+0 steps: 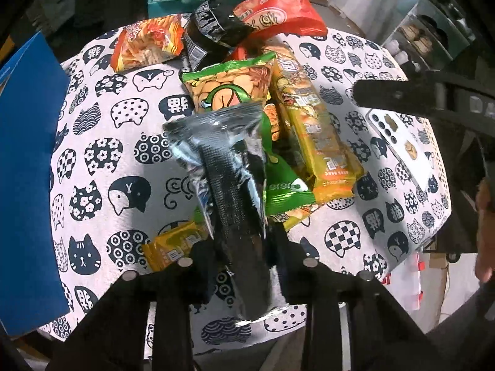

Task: Organize snacks
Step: 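Return to the pile and grasp the silver bar with the left tool, then hold the silver bar with left tool while right tool grasps yellow stick snack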

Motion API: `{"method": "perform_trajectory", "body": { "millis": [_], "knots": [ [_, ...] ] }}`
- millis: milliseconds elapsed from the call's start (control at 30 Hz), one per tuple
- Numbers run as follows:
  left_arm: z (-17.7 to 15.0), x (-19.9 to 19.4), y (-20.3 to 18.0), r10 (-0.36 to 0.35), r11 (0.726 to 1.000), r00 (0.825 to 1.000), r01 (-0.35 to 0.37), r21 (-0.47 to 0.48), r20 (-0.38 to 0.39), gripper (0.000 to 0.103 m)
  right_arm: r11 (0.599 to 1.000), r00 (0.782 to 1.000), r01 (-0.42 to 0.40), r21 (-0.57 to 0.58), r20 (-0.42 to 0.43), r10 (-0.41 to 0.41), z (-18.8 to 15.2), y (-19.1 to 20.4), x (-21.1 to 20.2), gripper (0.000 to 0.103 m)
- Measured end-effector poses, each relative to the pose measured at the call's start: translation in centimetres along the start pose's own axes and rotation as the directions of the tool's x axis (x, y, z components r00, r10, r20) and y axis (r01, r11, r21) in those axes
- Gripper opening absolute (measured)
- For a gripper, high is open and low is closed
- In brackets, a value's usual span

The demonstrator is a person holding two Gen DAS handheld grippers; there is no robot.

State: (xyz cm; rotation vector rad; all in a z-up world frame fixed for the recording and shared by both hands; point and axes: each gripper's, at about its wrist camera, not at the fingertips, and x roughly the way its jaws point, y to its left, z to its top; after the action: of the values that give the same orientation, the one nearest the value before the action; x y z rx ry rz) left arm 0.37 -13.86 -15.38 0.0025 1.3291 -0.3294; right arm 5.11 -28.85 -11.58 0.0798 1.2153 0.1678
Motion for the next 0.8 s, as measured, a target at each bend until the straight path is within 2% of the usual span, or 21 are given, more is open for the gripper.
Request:
{"method": "perform_trajectory", "body": {
  "millis": [400,800],
  "knots": [
    [0.2,-2.3,2.1,0.019,0.999,0.999,-0.02,0.027,0.041,0.028,1.0,0.998,0.012,-0.017,-0.058,-0.013,1.3,1.5,4.0,0.07],
    [3.4,-2.7,7.2,0.063,0.996,0.995,-0.059,-0.06,0.073,0.028,0.998,0.996,0.0,0.055,-0.089,0.005,3.4,1.1,7.6,0.07]
  ]
}}
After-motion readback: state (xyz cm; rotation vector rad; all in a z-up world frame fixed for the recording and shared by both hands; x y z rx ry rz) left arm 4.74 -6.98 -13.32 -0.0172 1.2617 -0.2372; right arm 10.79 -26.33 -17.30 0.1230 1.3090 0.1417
